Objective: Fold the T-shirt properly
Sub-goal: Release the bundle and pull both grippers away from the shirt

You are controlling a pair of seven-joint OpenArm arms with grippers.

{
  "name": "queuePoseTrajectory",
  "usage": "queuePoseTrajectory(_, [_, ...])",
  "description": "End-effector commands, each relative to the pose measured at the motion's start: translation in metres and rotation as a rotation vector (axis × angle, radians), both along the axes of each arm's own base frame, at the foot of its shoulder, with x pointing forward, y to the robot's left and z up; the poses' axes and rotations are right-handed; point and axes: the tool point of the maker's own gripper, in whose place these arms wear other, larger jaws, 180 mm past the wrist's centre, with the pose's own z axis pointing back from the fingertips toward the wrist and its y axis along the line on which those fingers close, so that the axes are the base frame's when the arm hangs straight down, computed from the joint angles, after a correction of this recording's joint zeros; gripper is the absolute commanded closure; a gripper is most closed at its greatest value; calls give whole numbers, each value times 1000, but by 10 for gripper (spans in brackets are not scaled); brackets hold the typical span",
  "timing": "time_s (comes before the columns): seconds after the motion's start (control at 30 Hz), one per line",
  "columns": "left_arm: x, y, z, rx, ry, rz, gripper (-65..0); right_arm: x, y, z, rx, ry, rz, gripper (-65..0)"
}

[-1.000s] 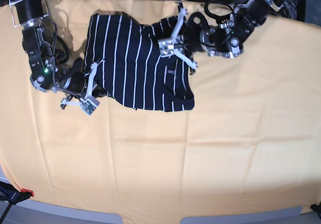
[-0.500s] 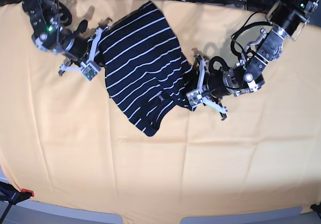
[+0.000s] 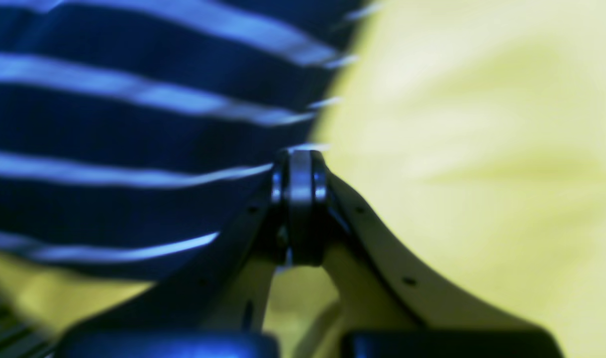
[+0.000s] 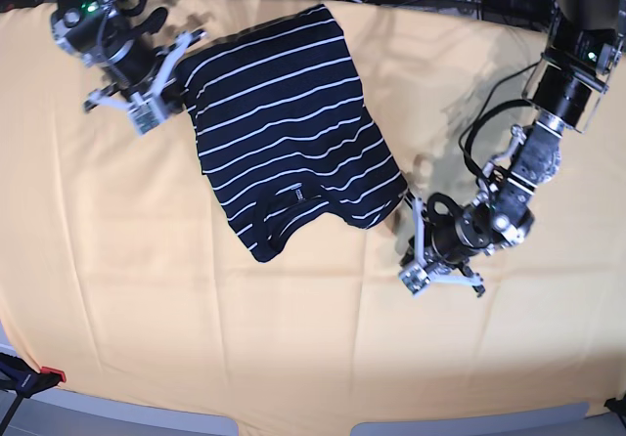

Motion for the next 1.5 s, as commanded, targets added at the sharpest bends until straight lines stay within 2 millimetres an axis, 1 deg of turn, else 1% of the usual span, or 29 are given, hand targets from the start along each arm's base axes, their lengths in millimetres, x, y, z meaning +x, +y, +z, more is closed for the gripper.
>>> queuePoseTrajectory(0.0, [12,2,34,-60,-57,6,0,7,-10,12,-5,-44,-20,0])
queuePoseTrajectory(0.07, [3,4,47,-151,-1,2,0,6,-21,11,3,-32,-34,0])
queuePoseTrajectory(0.13, [-7,2,62,-245,68,-31,0,2,-23,1,23,6,-6,0])
queuePoseTrajectory(0.17, [-12,1,71,-293,97,-51,0,0,-20,-6,47,31,16,0])
queuePoseTrajectory(0.27, [-24,-3,97,-439,159,-111,0,-11,1,-28,149,121,148,0])
queuePoseTrajectory(0.3, [-27,-3,104,-467,174,-131,0,-15,6,-34,173,155,179,0])
queuePoseTrajectory(0.37, [-34,-1,111,-492,205,-159,0,-23,17,-42,209,207,233,0])
queuePoseTrajectory(0.5, [-43,4,110,-484,264,-165,0,-41,35,-45,283,253,272,0])
queuePoseTrajectory(0.67, [-45,3,106,-492,270,-162,0,-78,65,-56,351,348,336,0])
queuePoseTrajectory(0.73, [-47,2,102,-506,274,-163,0,-88,77,-56,374,364,362,0])
queuePoseTrajectory(0.9, [-61,0,84,-507,312,-180,0,-95,100,-40,423,332,383,0])
queuePoseTrajectory(1.03, [-70,0,70,-518,343,-168,0,-99,110,-33,448,322,384,0])
queuePoseTrajectory(1.13, [-74,0,65,-520,358,-165,0,-100,111,-33,465,332,352,0])
queuePoseTrajectory(1.2, [-75,0,63,-521,363,-163,0,-100,108,-38,429,334,353,0])
queuePoseTrajectory(1.23, [-75,0,63,-520,363,-163,0,-98,102,-42,385,335,348,0])
queuePoseTrajectory(1.3, [-75,1,64,-518,363,-162,0,-87,87,-47,293,314,319,0])
queuePoseTrajectory(1.33, [-74,2,64,-517,362,-160,0,-80,80,-45,265,285,297,0])
queuePoseTrajectory(1.4, [-74,3,66,-527,360,-161,0,-55,67,-26,255,170,243,0])
queuePoseTrajectory(1.47, [-77,1,71,-554,366,-176,0,-29,55,6,297,12,189,0])
